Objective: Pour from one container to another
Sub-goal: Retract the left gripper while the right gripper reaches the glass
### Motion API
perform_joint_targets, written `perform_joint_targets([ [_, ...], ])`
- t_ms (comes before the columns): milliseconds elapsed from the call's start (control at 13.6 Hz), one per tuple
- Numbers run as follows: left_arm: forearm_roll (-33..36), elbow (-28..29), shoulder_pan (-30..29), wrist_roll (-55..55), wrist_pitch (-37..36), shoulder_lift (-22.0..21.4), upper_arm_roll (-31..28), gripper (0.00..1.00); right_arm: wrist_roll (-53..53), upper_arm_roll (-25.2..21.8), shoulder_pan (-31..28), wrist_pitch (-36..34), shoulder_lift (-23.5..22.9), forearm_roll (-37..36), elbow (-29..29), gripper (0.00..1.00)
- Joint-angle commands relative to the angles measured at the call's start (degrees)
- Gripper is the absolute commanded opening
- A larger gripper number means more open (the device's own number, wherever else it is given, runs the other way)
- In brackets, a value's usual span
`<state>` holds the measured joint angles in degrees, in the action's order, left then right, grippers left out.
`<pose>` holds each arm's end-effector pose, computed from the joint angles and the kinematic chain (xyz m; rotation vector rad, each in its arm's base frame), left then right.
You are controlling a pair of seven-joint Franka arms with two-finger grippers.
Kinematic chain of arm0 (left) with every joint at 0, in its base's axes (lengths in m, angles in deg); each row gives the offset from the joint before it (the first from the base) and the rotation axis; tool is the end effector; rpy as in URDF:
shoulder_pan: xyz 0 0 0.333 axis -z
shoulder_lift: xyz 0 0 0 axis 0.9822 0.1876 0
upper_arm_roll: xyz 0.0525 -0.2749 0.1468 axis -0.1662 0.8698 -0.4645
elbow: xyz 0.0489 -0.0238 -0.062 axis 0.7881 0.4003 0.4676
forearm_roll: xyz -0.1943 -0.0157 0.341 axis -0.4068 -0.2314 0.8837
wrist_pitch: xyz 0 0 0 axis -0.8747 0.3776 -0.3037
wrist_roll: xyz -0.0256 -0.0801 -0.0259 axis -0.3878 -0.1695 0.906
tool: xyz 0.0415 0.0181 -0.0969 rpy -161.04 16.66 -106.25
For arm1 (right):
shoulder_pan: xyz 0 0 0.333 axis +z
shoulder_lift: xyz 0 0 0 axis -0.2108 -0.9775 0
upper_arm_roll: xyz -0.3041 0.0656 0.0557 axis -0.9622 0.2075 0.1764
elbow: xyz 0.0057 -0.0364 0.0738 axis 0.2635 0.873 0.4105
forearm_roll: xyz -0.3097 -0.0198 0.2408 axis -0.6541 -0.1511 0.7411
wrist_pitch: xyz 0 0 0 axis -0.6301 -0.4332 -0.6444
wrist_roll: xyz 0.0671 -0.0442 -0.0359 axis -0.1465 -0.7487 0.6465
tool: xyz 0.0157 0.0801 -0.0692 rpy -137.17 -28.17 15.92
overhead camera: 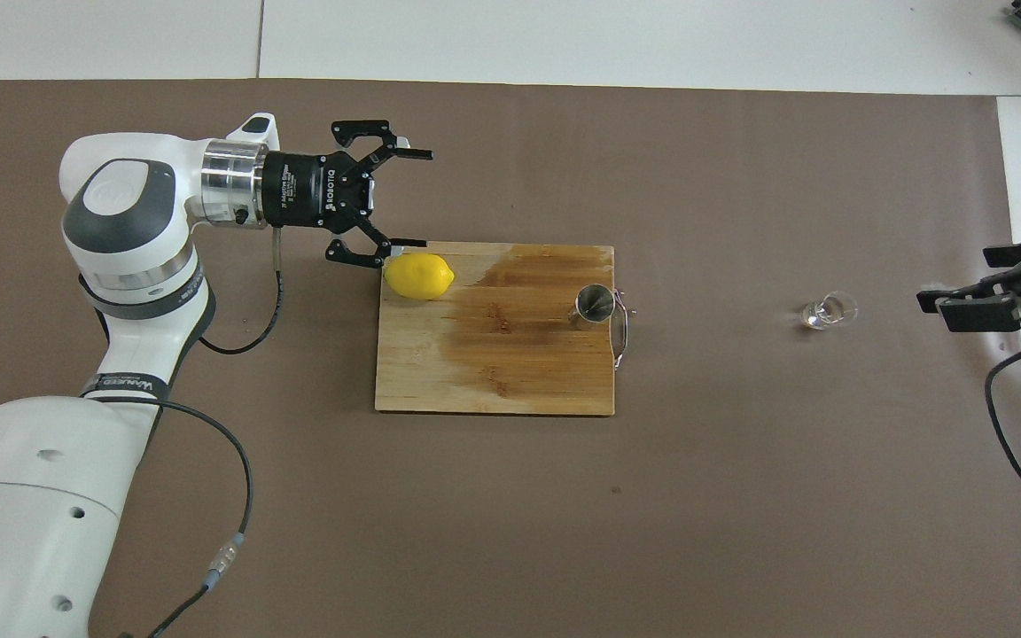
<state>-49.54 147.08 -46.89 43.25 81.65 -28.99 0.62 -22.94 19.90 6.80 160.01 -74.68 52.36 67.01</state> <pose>0.6619 -0.1971 0.3881 1.5202 1.0252 -1.0140 0.5438 -0.0805 0.5445 -2.8300 -0.8135 -0.3872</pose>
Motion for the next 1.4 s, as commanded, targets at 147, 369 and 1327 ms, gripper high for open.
perform_joint_targets([
  [147, 17.3, -6.1, -3.9, -1.8, -6.5, -0.6, -4.7, 1.0, 31.1, -3.4, -2.4, 4.2, -3.8, 16.0, 5.6, 1.0],
  [369, 32.3, -13.2, -8.7, -10.6, -9.5, -1.4, -4.3, 1.0, 47.4, -6.7, -2.5, 3.3, -9.7, 24.5, 5.3, 1.0],
  [1327, 79.9, -16.8, -13.1, -44.1, -6.7, -13.6, 5.5, 1.0, 76.5, -10.6, -3.5, -5.2, -27.9, 42.9, 2.7, 1.0],
])
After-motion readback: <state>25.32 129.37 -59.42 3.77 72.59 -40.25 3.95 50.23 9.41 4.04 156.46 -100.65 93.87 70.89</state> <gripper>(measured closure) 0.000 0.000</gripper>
